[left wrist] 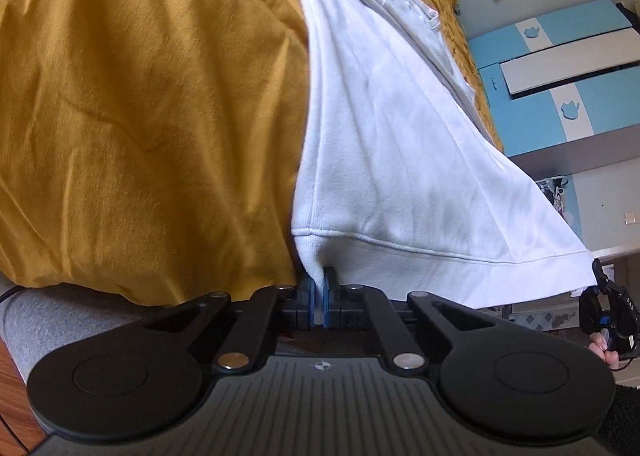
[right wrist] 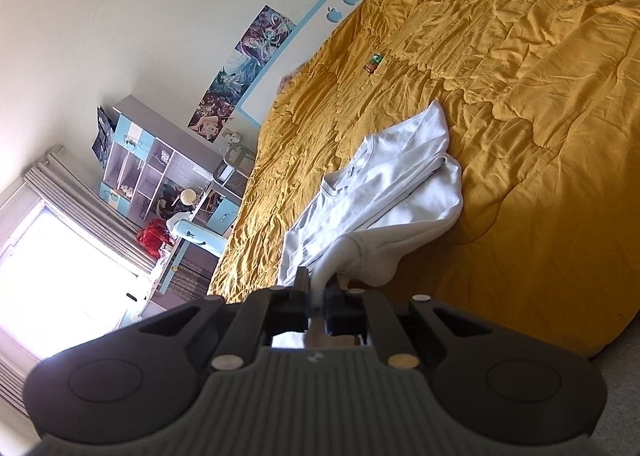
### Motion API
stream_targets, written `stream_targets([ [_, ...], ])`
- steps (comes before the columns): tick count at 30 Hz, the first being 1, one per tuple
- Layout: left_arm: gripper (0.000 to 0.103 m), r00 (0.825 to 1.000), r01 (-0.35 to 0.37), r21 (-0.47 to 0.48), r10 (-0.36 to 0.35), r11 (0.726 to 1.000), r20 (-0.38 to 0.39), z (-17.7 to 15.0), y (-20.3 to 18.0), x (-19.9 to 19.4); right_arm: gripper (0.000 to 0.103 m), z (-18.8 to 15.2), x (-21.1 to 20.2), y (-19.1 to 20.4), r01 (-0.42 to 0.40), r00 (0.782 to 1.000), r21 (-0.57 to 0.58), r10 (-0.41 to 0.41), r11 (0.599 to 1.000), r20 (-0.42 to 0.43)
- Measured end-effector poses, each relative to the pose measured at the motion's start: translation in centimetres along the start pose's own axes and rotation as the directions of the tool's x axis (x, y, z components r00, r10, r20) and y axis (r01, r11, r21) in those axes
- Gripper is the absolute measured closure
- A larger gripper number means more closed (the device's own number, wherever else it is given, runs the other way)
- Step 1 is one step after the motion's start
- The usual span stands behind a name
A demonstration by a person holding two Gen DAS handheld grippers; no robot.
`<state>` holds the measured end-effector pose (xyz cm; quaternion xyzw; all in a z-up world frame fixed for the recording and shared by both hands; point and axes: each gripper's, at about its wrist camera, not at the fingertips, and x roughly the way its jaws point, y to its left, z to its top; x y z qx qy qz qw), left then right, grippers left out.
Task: Fold small clothes
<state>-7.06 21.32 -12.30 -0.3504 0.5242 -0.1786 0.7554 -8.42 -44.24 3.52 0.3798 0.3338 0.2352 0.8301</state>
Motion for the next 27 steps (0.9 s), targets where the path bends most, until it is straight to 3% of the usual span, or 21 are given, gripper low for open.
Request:
stream_targets([
  [2,0.100,0.996,0.071,0.067,-0.075,0.995,0.056,-0.5,-1.0,-1.9,0.101,0.0,-0.2,0.1,-0.021,1.000,-0.010,0.021,1.000,0.004],
  [3,0.100,0.985,0.125,0.100,-0.136,0.987,0.106,-0.6,-1.4,-3.2,0.101,-0.1,-0.2,0.2,-0.040,0.999,-0.026,0.040,0.999,0.009],
  [6,0.100,0.926,0.264,0.143,-0.293,0.954,0.239,-0.7,-2.3,-6.7,0.101,-0.3,-0.6,1.1,-0.108,0.991,-0.086,0.114,0.990,0.066],
  [11,0.100,0.839,0.336,0.229,-0.401,0.914,0.369,0.2,-5.8,-8.9,0.101,-0.2,-1.1,1.3,-0.188,0.968,-0.072,0.197,0.980,0.157],
  [16,0.100,0.705,0.432,0.320,-0.538,0.843,0.462,0.1,-8.4,-10.3,0.101,-0.3,-1.8,1.6,-0.252,0.944,-0.094,0.266,0.963,0.197],
  [19,0.100,0.643,0.459,0.369,-0.589,0.808,0.490,-0.3,-9.0,-11.6,0.101,-0.1,-2.9,2.2,-0.287,0.926,-0.143,0.313,0.947,0.211],
  [23,0.100,0.603,0.445,0.418,-0.610,0.792,0.514,-0.9,-9.7,-13.7,0.101,0.2,-4.6,3.0,-0.339,0.887,-0.209,0.385,0.917,0.253],
  [27,0.100,0.612,0.396,0.437,-0.587,0.808,0.530,-1.1,-10.5,-14.1,0.101,0.8,-5.1,2.7,-0.351,0.865,-0.202,0.399,0.914,0.304],
])
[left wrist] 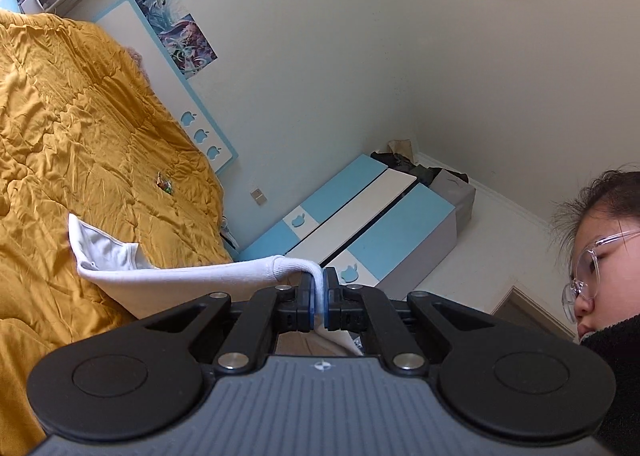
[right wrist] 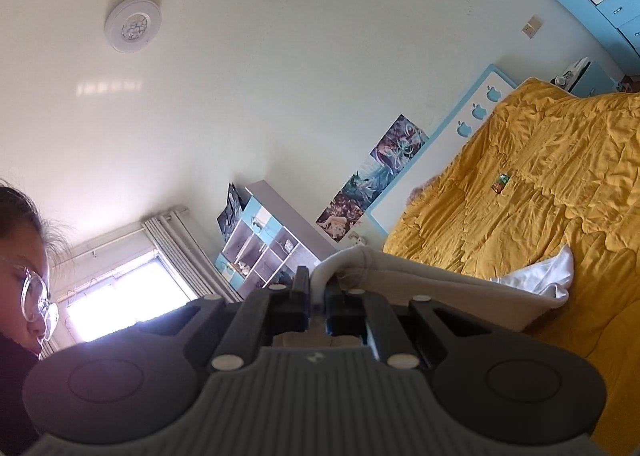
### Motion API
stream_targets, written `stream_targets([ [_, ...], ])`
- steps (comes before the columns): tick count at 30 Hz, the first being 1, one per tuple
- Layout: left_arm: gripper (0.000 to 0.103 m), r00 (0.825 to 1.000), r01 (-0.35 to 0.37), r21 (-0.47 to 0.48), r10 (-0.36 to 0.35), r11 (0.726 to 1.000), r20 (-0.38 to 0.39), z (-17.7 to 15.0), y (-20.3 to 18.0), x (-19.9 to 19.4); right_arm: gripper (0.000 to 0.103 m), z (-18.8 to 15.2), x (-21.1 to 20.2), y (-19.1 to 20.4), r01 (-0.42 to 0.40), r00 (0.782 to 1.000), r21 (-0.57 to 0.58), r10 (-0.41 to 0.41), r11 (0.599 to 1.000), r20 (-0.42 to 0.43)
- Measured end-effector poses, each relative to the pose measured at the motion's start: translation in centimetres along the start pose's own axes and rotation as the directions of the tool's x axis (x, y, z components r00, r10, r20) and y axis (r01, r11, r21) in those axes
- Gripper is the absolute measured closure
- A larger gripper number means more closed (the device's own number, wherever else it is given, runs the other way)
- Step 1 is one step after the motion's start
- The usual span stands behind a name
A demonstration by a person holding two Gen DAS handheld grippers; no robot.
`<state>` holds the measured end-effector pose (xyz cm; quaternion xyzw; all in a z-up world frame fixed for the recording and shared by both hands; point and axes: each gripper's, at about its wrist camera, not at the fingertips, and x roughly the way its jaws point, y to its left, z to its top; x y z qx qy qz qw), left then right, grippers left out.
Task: Fold small clothes
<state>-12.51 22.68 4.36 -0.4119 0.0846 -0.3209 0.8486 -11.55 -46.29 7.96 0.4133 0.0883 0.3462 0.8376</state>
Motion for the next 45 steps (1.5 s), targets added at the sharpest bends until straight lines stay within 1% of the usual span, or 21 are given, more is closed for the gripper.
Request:
stream_targets([
  [2,0.100,1.000,-0.005,-0.016,0.005,1.000,0.003,0.1,0.4,0.4,0.101,0.2,0.3,-0.9,0.009,1.000,0.025,-0.010,1.000,0.026],
  [4,0.100,1.000,-0.022,-0.042,0.022,0.999,0.001,0.3,1.3,1.1,0.101,0.3,0.9,-1.7,0.034,0.999,0.050,-0.035,0.998,0.028],
  [7,0.100,0.998,-0.058,-0.073,0.057,0.996,-0.013,0.8,2.9,2.3,0.101,0.6,2.5,-3.1,0.082,0.997,0.059,-0.082,0.995,0.010],
  [10,0.100,0.997,-0.072,-0.091,0.070,0.993,-0.018,1.6,4.0,3.7,0.101,1.2,4.6,-4.2,0.130,0.991,0.051,-0.129,0.990,-0.019],
  [15,0.100,0.991,-0.131,-0.094,0.129,0.987,-0.028,4.1,5.6,6.7,0.101,3.0,9.4,-5.3,0.235,0.970,-0.036,-0.236,0.971,-0.063],
  [19,0.100,0.974,-0.223,-0.031,0.222,0.974,-0.043,5.9,6.3,10.3,0.101,5.0,14.2,-7.0,0.311,0.945,-0.069,-0.316,0.948,-0.082],
  [21,0.100,0.958,-0.279,0.003,0.279,0.960,-0.060,6.7,6.8,12.7,0.101,5.6,16.7,-7.9,0.342,0.931,-0.099,-0.351,0.935,-0.098],
  [24,0.100,0.936,-0.343,0.037,0.344,0.939,-0.073,7.4,7.9,15.6,0.101,6.2,20.9,-8.7,0.376,0.909,-0.217,-0.404,0.901,-0.102],
  [25,0.100,0.925,-0.371,0.043,0.373,0.928,-0.074,7.6,8.4,16.7,0.101,6.3,22.2,-9.0,0.379,0.905,-0.237,-0.412,0.895,-0.106],
  [27,0.100,0.901,-0.424,0.055,0.428,0.904,-0.078,7.8,9.4,18.4,0.101,6.6,24.4,-9.8,0.373,0.904,-0.260,-0.412,0.891,-0.115],
  [29,0.100,0.877,-0.472,0.054,0.475,0.880,-0.075,8.1,10.4,19.7,0.101,7.0,26.5,-11.0,0.381,0.897,-0.276,-0.425,0.882,-0.119],
  [31,0.100,0.862,-0.500,0.039,0.502,0.865,-0.071,8.1,11.7,20.7,0.101,7.3,28.4,-12.5,0.397,0.887,-0.286,-0.444,0.872,-0.124],
  [32,0.100,0.854,-0.514,0.028,0.514,0.857,-0.074,8.2,12.4,21.3,0.101,7.4,29.5,-13.7,0.414,0.878,-0.279,-0.461,0.866,-0.128],
  [34,0.100,0.843,-0.533,0.008,0.532,0.846,-0.080,8.1,13.7,22.2,0.101,7.5,31.5,-16.3,0.448,0.857,-0.249,-0.492,0.859,-0.152],
  [37,0.100,0.818,-0.570,-0.022,0.565,0.821,-0.111,7.8,16.4,24.0,0.101,7.0,34.2,-20.5,0.495,0.824,-0.204,-0.531,0.845,-0.197],
  [38,0.100,0.808,-0.583,-0.021,0.577,0.812,-0.116,7.6,17.3,24.6,0.101,6.7,35.1,-21.7,0.507,0.812,-0.212,-0.545,0.836,-0.208],
  [40,0.100,0.780,-0.620,-0.020,0.613,0.784,-0.126,7.2,19.2,25.8,0.101,6.1,36.9,-23.9,0.538,0.778,-0.242,-0.587,0.807,-0.227],
  [41,0.100,0.770,-0.632,-0.022,0.624,0.775,-0.133,7.0,20.0,26.3,0.101,5.6,37.8,-25.2,0.555,0.761,-0.240,-0.602,0.797,-0.241],
  [42,0.100,0.757,-0.647,-0.026,0.638,0.762,-0.141,6.7,20.9,26.9,0.101,5.4,38.5,-26.3,0.565,0.750,-0.232,-0.610,0.792,-0.255],
  [44,0.100,0.730,-0.676,-0.028,0.664,0.736,-0.164,6.4,22.5,27.8,0.101,4.7,40.1,-28.5,0.594,0.720,-0.224,-0.635,0.773,-0.281],
  [45,0.100,0.703,-0.703,-0.029,0.688,0.711,-0.181,6.2,23.5,28.5,0.101,4.3,40.8,-29.4,0.607,0.704,-0.225,-0.647,0.762,-0.292],
])
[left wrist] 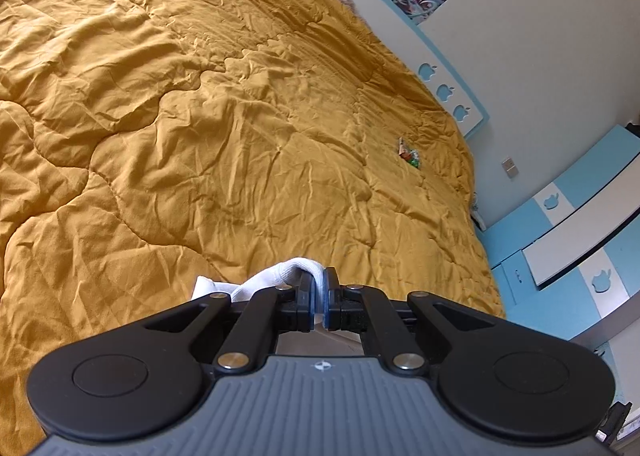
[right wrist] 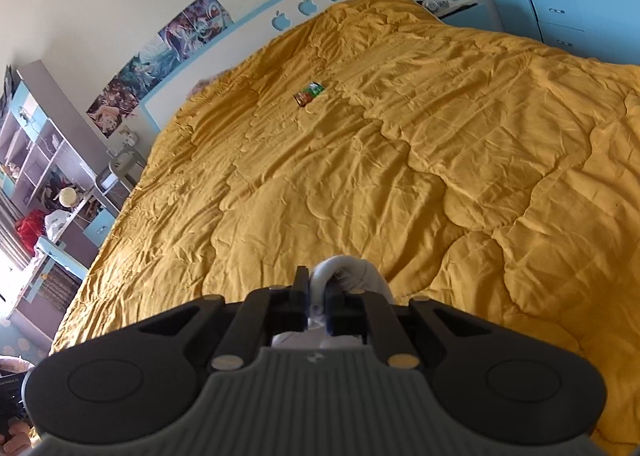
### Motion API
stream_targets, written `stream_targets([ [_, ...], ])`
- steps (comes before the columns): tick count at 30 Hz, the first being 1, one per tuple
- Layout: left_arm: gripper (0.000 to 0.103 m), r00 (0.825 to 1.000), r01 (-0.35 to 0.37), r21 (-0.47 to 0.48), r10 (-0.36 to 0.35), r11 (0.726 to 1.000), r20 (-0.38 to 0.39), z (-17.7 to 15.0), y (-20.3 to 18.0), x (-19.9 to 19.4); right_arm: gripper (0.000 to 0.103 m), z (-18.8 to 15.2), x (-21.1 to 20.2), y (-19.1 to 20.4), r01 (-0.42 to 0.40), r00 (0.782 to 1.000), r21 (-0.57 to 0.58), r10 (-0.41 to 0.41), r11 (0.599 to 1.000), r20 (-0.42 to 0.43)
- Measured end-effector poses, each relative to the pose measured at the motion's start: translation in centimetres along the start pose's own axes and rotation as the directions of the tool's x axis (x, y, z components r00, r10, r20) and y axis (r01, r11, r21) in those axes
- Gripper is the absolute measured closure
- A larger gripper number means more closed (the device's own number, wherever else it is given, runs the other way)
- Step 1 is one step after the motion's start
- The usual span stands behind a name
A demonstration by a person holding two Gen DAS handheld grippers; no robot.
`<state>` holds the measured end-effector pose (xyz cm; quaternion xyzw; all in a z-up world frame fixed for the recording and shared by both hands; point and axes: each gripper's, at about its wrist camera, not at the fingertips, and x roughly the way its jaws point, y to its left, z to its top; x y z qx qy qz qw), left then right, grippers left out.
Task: Fold small clothes
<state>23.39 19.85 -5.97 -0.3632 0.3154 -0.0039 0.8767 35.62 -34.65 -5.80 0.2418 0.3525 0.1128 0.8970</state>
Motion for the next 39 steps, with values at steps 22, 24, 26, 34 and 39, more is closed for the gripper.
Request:
stream_targets([
  [22,0.062,0.967,-0.254,0.404,0.237,0.879,0.094,-2.6,-1.9,-4.3,0.035,-2.3,-7.0,-2.1,0.177,0.984,-0.155,-0.174,0.972,0.035],
  [24,0.053,0.982,-0.186,0.391,0.183,0.902,0.044,-3.9,-0.8,-6.9,0.030,-4.0,-9.2,-2.8,0.134,0.990,-0.143,-0.140,0.981,-0.031],
  [26,0.046,0.991,-0.124,0.355,0.136,0.927,-0.010,-4.9,0.5,-8.6,0.028,-6.1,-11.3,-4.1,0.109,0.989,-0.038,-0.112,0.993,-0.092],
  [34,0.042,0.997,-0.075,0.034,0.074,0.997,0.023,-9.3,6.0,-15.8,0.024,-16.5,-18.6,-7.6,0.047,0.998,0.305,-0.055,0.951,0.016],
  [39,0.042,1.000,-0.007,-0.062,0.006,0.998,-0.022,-12.6,6.5,-17.3,0.024,-17.7,-19.9,-7.5,-0.142,0.989,0.367,0.148,0.919,0.012],
])
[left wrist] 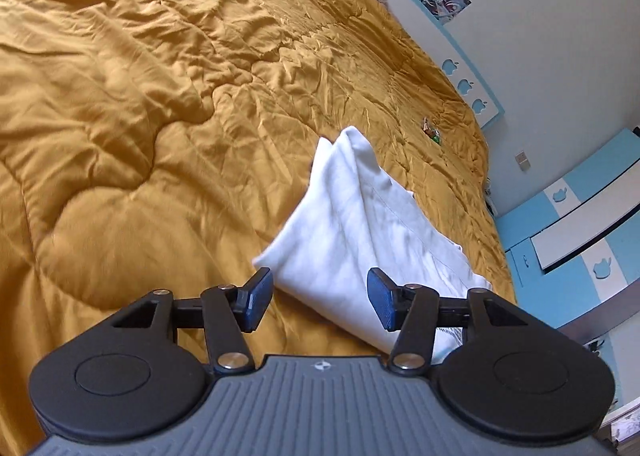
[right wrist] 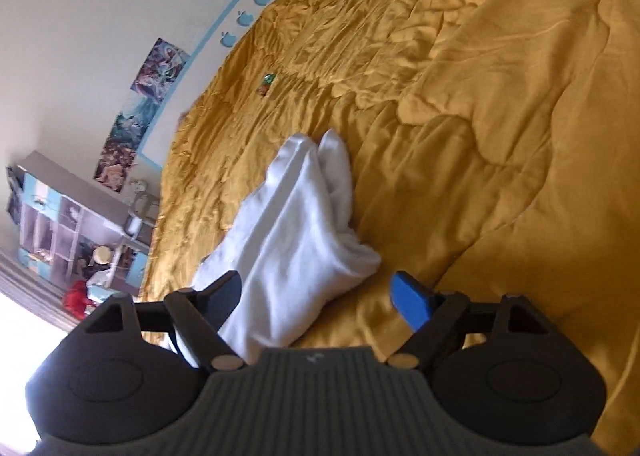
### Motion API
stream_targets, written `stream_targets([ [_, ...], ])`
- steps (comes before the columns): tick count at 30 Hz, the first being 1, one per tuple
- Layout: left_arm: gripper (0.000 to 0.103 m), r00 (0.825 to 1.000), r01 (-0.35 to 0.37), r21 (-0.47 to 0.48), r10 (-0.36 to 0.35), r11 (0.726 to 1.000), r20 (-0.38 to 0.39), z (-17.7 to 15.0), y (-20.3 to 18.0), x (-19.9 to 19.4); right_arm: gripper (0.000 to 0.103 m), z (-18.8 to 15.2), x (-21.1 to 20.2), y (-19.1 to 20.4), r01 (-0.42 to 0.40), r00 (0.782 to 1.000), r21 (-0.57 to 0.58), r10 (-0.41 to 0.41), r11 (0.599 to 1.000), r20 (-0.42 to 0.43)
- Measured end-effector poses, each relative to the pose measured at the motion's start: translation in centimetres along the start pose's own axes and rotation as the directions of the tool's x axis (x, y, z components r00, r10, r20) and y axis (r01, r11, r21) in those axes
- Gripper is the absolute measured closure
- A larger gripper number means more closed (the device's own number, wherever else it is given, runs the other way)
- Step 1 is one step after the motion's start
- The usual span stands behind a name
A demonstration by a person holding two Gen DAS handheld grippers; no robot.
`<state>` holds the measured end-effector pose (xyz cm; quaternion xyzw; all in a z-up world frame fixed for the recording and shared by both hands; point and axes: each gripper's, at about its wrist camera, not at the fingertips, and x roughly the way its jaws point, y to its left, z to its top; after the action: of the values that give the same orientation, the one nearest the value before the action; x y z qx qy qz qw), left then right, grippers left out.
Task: Fold small clothes
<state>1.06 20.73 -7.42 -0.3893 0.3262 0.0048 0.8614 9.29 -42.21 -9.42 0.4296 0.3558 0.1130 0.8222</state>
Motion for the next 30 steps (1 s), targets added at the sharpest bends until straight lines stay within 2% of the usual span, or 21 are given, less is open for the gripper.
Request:
stream_targets([
  [2,0.042,0.999,0.031,0.006,-0.030,1.000,-0.026,-1.1,-0.2,0.6,0.024,-0.7,0.9,-0.3,-0.083,0.995,0.089,0.088,0.993,-0.055],
  [5,0.042,0.997,0.052,-0.038,-0.054,0.998,-0.047,-1.7,0.0,2.7,0.024,-2.0,2.8,-0.9,-0.113,0.990,0.199,0.129,0.973,-0.066],
  [8,0.044,0.998,0.058,-0.080,-0.056,0.995,0.023,-1.5,0.1,4.5,0.028,-2.3,4.7,-0.9,-0.129,0.988,0.262,0.146,0.956,-0.048],
  [10,0.048,0.999,0.046,-0.073,-0.044,0.996,0.027,-0.8,-0.3,6.1,0.032,-2.0,5.9,-1.2,-0.176,0.980,0.359,0.199,0.917,-0.028],
  [11,0.055,0.999,0.038,-0.080,-0.037,0.996,0.023,-0.5,-0.3,6.8,0.037,-1.9,6.2,-1.4,-0.189,0.978,0.399,0.210,0.897,-0.009],
  [12,0.060,1.000,0.023,-0.099,-0.021,0.995,0.020,-0.4,-0.2,7.6,0.048,-2.0,6.4,-1.6,-0.192,0.978,0.436,0.210,0.879,0.005],
  [13,0.076,1.000,-0.008,-0.119,0.010,0.993,0.018,-0.6,-0.1,7.9,0.057,-2.2,6.6,-1.7,-0.178,0.981,0.468,0.196,0.866,0.010],
  [14,0.086,0.999,-0.043,-0.132,0.046,0.990,0.014,-0.7,0.0,8.2,0.082,-2.3,6.6,-1.8,-0.150,0.986,0.489,0.167,0.859,0.008],
  [15,0.089,0.999,-0.045,-0.132,0.048,0.990,0.017,-0.9,0.0,8.1,0.093,-2.7,6.5,-1.9,-0.124,0.990,0.500,0.139,0.857,0.006],
  [16,0.094,0.999,-0.037,-0.113,0.041,0.993,0.033,-1.0,-0.1,7.7,0.094,-3.1,6.0,-2.1,-0.123,0.991,0.499,0.129,0.858,0.023],
  [18,0.096,0.997,-0.039,-0.024,0.041,0.999,0.071,-1.2,-1.1,6.4,0.096,-3.7,5.0,-2.0,-0.143,0.990,0.469,0.130,0.872,0.061],
  [20,0.096,0.996,-0.010,0.004,0.010,1.000,0.086,-1.2,-1.6,4.9,0.097,-4.0,3.9,-2.0,-0.156,0.988,0.455,0.133,0.877,0.082],
  [25,0.097,0.993,0.109,-0.142,-0.103,0.984,0.052,-0.4,-0.7,2.7,0.098,-4.0,2.0,-2.6,-0.199,0.980,0.485,0.183,0.852,0.079],
  [30,0.097,0.989,0.145,-0.179,-0.146,0.973,0.008,-1.3,-0.6,0.7,0.098,-2.4,0.1,-2.6,-0.232,0.971,0.446,0.234,0.865,0.050],
])
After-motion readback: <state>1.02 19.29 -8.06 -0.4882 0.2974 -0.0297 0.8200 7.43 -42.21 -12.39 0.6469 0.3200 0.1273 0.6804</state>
